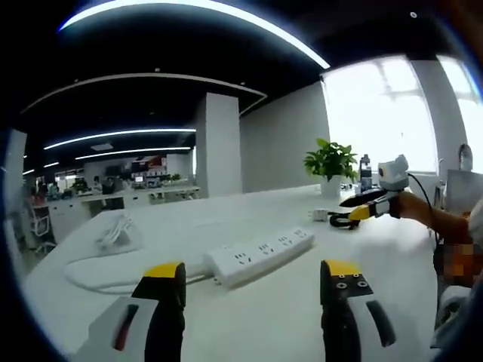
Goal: Straighten the power strip on the desk, plug the charger into it
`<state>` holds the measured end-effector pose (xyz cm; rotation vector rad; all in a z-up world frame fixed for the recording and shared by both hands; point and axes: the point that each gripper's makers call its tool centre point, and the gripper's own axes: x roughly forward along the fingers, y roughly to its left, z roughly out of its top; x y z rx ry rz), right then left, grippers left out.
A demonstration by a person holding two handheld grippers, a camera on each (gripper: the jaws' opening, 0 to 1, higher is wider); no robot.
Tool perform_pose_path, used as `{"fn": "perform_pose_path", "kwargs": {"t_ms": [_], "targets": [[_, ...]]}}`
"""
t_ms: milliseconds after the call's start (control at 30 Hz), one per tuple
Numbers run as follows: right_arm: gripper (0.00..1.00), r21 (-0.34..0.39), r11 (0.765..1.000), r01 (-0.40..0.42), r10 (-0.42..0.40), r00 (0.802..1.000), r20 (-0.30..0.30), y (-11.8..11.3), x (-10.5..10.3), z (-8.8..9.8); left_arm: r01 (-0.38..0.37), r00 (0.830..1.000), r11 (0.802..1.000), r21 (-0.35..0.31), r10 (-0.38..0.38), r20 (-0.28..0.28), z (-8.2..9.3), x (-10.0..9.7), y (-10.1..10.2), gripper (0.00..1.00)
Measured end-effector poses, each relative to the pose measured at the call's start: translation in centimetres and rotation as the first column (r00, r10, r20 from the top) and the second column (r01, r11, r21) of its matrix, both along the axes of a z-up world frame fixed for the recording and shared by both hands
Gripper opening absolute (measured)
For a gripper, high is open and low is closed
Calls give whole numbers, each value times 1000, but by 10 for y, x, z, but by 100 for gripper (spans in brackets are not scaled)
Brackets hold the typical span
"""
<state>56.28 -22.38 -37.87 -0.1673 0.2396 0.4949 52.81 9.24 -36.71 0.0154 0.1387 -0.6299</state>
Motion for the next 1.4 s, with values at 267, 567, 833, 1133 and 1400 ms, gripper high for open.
{"fn": "perform_pose_path", "kwargs": {"t_ms": [267, 567, 833, 1133, 1400], "targets": [[59, -8, 999, 33, -33, 999, -26, -20, 4, -2, 2, 1000, 1000, -21, -2, -8, 1, -1, 0, 73], [58, 33, 998, 58, -56, 998, -34, -31, 9, 0, -7, 1000, 1000, -22, 7, -13, 1, 0, 3, 73], [57, 37, 997, 62, -60, 997, -48, -38, 13, -3, -10, 1000, 1000, -21, 10, -22, -3, 0, 4, 73], [51, -1, 999, 33, -33, 996, -84, -41, 18, -9, -19, 1000, 1000, -24, 18, -18, -2, 1, 6, 73], [50, -53, 998, -23, 14, 984, -178, -47, 12, -24, -14, 1000, 1000, -23, 14, -17, -2, 0, 4, 73]]}}
